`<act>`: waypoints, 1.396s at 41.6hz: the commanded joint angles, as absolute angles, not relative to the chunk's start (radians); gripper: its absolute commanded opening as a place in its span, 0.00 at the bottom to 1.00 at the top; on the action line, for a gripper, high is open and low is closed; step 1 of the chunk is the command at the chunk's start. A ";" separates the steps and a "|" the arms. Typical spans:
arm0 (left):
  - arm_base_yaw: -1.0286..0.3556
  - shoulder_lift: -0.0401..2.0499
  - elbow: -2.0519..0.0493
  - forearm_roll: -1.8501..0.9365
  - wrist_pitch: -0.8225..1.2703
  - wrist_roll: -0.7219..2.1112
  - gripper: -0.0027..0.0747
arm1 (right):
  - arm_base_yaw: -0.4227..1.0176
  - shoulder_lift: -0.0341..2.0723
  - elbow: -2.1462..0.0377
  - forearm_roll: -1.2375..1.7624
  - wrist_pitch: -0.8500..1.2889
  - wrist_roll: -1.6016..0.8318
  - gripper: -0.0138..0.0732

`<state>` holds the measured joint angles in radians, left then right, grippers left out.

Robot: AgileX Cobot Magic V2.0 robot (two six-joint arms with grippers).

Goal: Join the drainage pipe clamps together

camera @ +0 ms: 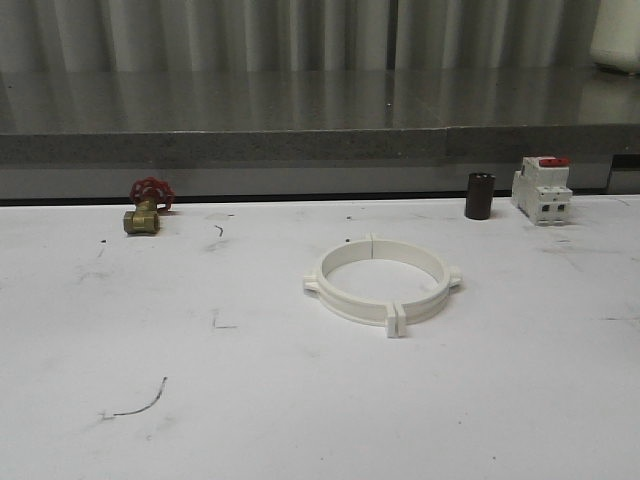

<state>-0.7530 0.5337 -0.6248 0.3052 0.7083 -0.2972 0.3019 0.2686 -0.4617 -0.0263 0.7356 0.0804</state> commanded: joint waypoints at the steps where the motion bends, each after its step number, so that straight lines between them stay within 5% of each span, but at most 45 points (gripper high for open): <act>1: -0.752 0.535 -0.652 0.316 0.639 -0.301 0.47 | 0.296 0.277 -0.488 -0.042 0.669 0.071 0.49; 9: -0.752 0.535 -0.652 0.316 0.639 -0.301 0.47 | 0.296 0.277 -0.488 -0.042 0.665 0.071 0.07; 27: -0.749 0.513 -0.631 0.316 0.615 -0.301 0.47 | 0.296 0.277 -0.488 -0.042 0.666 0.071 0.08; 41: -0.443 0.154 -0.299 0.316 0.199 -0.301 0.46 | 0.296 0.277 -0.488 -0.042 0.667 0.071 0.08; 46: -0.330 0.046 -0.158 0.302 -0.019 -0.301 0.33 | 0.296 0.277 -0.488 -0.042 0.667 0.071 0.08; 51: -0.233 -0.019 -0.035 0.300 -0.177 -0.301 0.03 | 0.296 0.277 -0.488 -0.042 0.667 0.071 0.08; 58: -0.157 -0.018 0.026 0.306 -0.141 -0.301 0.01 | 0.296 0.277 -0.488 -0.042 0.667 0.071 0.08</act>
<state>-0.1739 -0.0047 0.0032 0.3089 -0.0867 -0.2972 0.3019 0.2686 -0.4617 -0.0345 0.7356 0.0775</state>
